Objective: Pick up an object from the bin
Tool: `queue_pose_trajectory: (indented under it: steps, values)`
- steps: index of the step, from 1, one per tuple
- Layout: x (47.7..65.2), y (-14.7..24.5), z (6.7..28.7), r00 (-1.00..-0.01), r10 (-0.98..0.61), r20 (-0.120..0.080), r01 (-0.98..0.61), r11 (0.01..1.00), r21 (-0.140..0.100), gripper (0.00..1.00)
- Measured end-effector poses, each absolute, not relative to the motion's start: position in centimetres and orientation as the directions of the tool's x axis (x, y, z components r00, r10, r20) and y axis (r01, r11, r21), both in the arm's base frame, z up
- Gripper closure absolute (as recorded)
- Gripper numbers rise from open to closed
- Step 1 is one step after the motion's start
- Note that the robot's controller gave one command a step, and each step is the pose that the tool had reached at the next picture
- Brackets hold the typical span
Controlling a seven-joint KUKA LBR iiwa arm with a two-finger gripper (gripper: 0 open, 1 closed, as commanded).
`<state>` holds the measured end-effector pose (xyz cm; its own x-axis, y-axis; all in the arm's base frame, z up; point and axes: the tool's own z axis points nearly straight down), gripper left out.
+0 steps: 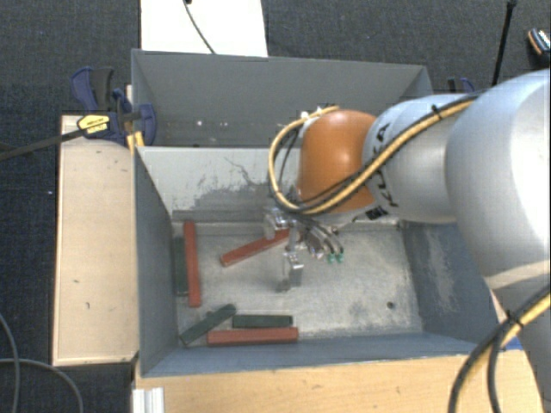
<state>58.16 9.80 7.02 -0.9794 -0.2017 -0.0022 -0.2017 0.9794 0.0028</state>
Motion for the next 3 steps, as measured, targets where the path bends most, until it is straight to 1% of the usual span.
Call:
queue_pose_trajectory:
  steps: [1, 2, 3]
  values:
    - [59.4, 14.3, 7.1, -0.982, -0.188, -0.006, -0.188, 0.982, 0.003, 0.00]
    - [59.3, 14.0, 7.1, -0.983, -0.185, -0.004, -0.185, 0.983, 0.001, 1.00]
    - [57.4, 14.1, 19.1, -0.927, -0.376, -0.010, -0.376, 0.927, -0.001, 1.00]
